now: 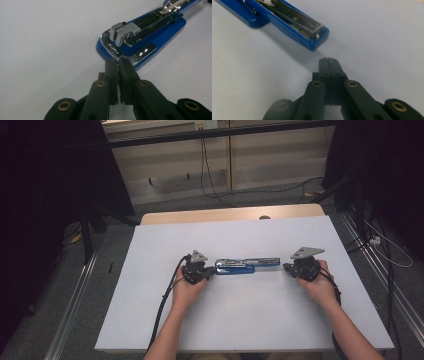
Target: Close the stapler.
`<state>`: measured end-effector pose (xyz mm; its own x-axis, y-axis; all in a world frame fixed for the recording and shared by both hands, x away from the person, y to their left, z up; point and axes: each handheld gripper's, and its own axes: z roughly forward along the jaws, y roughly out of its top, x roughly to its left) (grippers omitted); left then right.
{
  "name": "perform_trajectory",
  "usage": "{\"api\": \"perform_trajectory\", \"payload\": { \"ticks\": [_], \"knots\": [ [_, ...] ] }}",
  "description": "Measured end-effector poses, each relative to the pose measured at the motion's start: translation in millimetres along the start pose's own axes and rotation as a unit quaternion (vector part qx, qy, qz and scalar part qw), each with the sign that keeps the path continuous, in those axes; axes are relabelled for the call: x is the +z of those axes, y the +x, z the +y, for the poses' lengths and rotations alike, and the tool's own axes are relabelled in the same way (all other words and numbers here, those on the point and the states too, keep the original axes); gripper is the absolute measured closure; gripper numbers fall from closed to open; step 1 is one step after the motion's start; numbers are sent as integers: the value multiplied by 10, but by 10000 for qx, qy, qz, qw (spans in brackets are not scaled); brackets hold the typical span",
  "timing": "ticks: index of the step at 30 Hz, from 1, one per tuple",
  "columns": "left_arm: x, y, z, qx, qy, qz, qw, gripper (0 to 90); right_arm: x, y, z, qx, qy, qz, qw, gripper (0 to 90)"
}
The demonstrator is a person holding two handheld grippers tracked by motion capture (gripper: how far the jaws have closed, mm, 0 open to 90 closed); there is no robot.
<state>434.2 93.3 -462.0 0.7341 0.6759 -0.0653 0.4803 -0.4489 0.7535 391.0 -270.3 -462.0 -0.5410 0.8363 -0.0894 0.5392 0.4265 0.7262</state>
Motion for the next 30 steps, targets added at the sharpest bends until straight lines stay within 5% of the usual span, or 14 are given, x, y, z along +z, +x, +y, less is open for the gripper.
{"api": "perform_trajectory", "payload": {
  "ticks": [5, 7, 15, 18, 20, 24, 30],
  "knots": [
    [10, 6, 3, -48, -10, -29, 10000, 875, 69, 31, 81, -26, -75, 54, 10000, 900],
    [10, 9, 4, -50, -8, -38, 10000, 881, 64, 57, 116, 105, -235, 283, 9993, 900],
    [-22, 12, 10, -46, -66, 34, 10000, 857, -12, 248, 403, -242, -734, 468, 9959, 861],
    [-92, 20, 8, -187, -83, 88, 9998, 733, -19, 305, 412, -293, -776, 527, 9952, 705],
    [-157, 33, 13, -410, -186, -17, 9990, 546, -33, 331, 344, -100, -858, 635, 9942, 595],
    [-293, 1, 0, -420, -301, -121, 9986, 288, -90, 380, 165, 237, -1081, 786, 9907, 391],
    [-564, -49, -79, -378, -492, -217, 9978, 170, -294, 416, -86, 535, -1046, 681, 9907, 241]
  ]
}}
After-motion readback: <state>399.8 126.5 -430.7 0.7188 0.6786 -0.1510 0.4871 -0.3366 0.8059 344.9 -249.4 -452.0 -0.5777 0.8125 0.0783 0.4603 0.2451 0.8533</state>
